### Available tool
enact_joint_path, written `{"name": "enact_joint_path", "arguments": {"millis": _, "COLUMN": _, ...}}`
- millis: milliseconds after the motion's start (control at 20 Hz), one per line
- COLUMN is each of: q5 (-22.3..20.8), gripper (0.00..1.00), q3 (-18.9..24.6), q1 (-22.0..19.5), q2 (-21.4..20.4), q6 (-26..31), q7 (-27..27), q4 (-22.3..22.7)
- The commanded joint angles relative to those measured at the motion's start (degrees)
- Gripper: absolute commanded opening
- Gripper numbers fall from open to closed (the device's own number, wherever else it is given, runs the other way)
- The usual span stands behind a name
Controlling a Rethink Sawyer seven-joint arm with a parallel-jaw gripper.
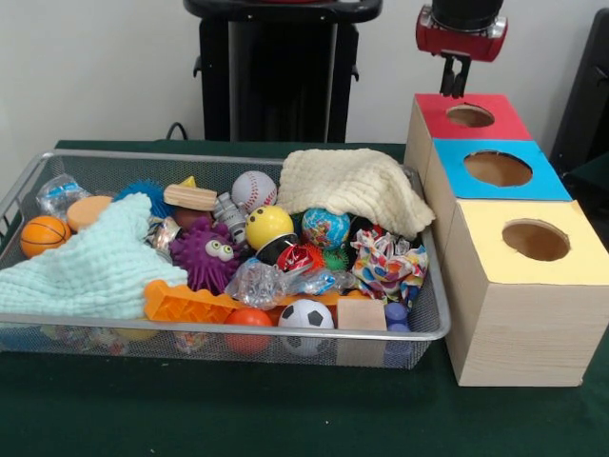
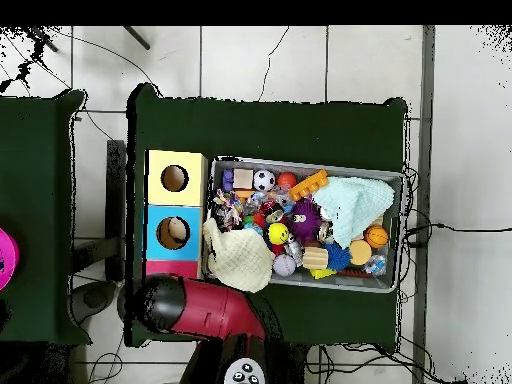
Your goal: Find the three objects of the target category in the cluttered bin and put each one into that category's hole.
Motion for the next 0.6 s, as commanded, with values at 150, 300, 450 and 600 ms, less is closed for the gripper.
{"name": "enact_joint_path", "arguments": {"millis": 150, "q5": -7.4, "gripper": 0.0, "q3": -1.5, "q1": -5.9, "q2": -4.9, "q6": 7.5, "q7": -0.4, "q4": -6.0}}
{"name": "enact_joint_path", "arguments": {"millis": 300, "q5": -11.4, "gripper": 0.0, "q3": -0.5, "q1": -10.5, "q2": -5.6, "q6": 6.9, "q7": -5.9, "q4": -6.5}}
{"name": "enact_joint_path", "arguments": {"millis": 450, "q5": -14.9, "gripper": 0.0, "q3": 1.0, "q1": -14.4, "q2": -5.4, "q6": 6.3, "q7": -8.4, "q4": -7.3}}
{"name": "enact_joint_path", "arguments": {"millis": 600, "q5": -17.5, "gripper": 0.0, "q3": 2.8, "q1": -17.3, "q2": -4.6, "q6": 3.3, "q7": -8.5, "q4": -6.7}}
